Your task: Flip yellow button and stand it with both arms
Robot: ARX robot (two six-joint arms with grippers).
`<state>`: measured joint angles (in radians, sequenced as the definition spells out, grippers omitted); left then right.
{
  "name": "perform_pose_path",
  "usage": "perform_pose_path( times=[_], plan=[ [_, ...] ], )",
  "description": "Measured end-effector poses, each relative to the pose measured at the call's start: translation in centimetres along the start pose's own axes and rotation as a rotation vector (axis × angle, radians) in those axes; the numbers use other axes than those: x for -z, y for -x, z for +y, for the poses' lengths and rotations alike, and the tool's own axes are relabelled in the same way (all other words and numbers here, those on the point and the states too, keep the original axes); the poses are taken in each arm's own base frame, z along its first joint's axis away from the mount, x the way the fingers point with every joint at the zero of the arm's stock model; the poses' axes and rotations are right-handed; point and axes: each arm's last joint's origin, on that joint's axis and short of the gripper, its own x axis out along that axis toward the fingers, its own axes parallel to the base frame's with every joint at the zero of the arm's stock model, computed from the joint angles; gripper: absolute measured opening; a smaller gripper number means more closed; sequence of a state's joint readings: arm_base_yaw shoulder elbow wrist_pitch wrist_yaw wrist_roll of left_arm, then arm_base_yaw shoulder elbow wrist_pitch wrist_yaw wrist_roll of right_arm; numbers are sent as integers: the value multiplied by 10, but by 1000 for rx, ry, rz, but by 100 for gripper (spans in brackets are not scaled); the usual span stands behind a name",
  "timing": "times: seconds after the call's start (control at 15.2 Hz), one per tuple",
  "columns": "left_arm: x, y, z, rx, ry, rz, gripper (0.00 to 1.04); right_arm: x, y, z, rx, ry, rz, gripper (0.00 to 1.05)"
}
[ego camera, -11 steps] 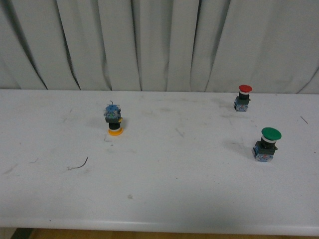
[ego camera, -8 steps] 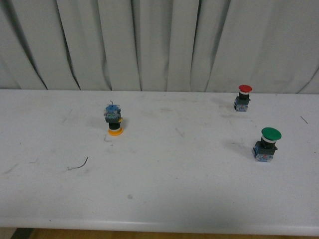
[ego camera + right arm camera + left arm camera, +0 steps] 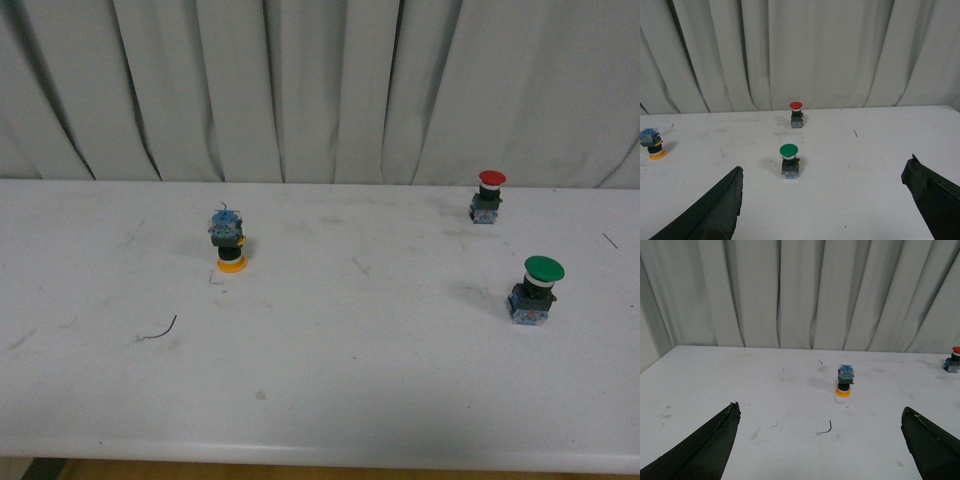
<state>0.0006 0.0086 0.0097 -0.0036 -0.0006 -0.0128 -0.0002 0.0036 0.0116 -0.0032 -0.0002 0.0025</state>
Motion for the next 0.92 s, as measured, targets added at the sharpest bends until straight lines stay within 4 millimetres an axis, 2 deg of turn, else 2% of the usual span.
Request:
perform_pose_path(
  times=[0.53,0.59,0.66,0.79,0.92],
  plan=[
    [1,0,0,-7,7,24,98,0,0,0,0,0,0,98],
    [0,0,0,-86,63,228,98,0,0,0,0,0,0,98],
    [-8,-5,2,-122,121,303,98,0,0,0,-1,0,-1,98],
    [-33,-22,9,-115,143,202,98,0,0,0,0,0,0,98],
    [-48,-63,16,-37,110,193,98,0,0,0,0,0,0,98]
  ],
)
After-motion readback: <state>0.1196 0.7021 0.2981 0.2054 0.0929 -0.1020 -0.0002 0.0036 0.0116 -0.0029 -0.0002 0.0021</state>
